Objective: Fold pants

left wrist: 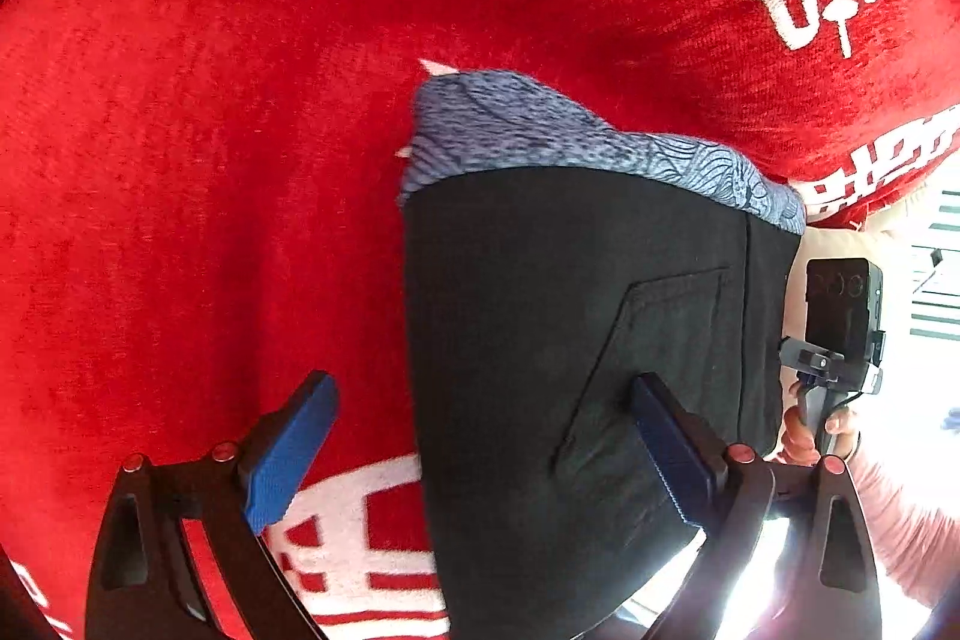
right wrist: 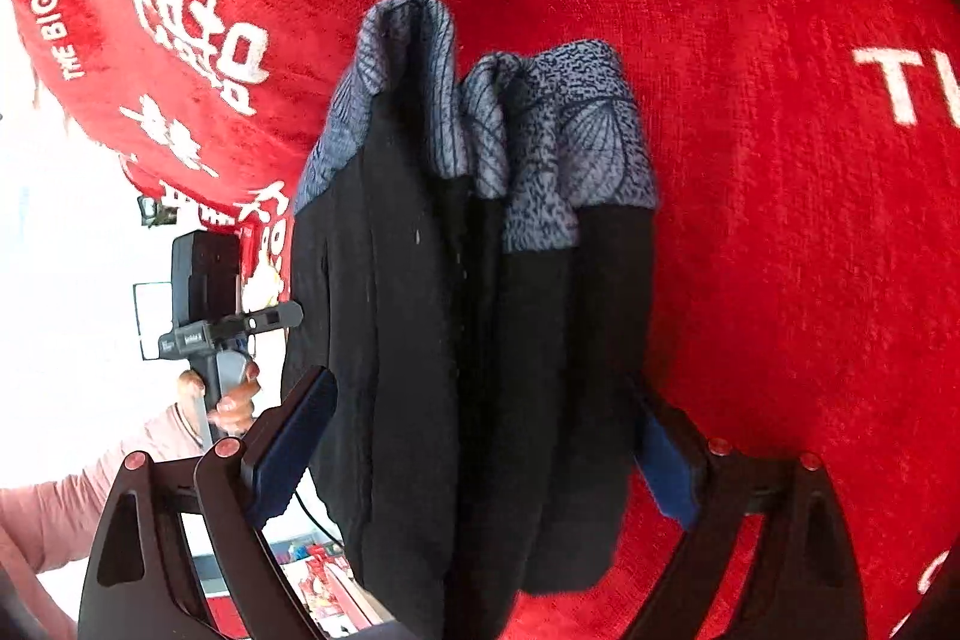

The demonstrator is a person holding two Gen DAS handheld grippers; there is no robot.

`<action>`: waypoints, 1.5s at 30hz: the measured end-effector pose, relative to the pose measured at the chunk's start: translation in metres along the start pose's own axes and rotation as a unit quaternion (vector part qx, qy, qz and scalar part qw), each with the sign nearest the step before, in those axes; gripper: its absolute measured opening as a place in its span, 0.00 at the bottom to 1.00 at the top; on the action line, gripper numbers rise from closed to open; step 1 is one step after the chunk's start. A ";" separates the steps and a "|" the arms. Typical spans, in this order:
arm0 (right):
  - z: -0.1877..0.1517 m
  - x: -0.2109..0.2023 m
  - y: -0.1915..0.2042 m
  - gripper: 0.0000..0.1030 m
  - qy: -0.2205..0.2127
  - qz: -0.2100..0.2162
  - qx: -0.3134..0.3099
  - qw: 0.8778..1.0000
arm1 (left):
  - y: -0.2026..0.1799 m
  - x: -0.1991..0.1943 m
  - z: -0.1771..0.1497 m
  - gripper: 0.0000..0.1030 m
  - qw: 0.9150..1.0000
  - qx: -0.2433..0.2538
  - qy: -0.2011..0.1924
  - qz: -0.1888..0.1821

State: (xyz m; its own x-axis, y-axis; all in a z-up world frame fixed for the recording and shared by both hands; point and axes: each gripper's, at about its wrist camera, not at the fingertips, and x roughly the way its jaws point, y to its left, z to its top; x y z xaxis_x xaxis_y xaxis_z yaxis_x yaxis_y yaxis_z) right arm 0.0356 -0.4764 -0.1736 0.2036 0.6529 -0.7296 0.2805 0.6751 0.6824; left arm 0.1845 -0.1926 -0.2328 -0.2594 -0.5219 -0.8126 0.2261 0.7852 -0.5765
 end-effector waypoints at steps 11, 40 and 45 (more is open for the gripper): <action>-0.012 -0.011 0.021 0.45 -0.030 -0.009 0.035 0.999 | -0.044 -0.019 -0.031 0.59 0.998 0.036 -0.044 0.009; -0.164 -0.027 0.031 0.58 -0.029 -0.095 0.041 0.994 | -0.071 -0.014 -0.177 0.78 0.991 0.027 -0.063 0.116; -0.167 -0.027 0.040 0.71 -0.037 -0.176 0.030 0.983 | -0.091 -0.015 -0.180 0.84 0.979 0.060 -0.071 0.182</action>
State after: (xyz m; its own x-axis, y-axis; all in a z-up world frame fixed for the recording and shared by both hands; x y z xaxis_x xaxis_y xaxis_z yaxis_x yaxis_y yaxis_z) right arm -0.1150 -0.4098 -0.1196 0.1509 0.3546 -0.9228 0.3992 0.8321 0.3850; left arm -0.0015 -0.1964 -0.1529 -0.0095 -0.2637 -0.9646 0.3896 0.8874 -0.2464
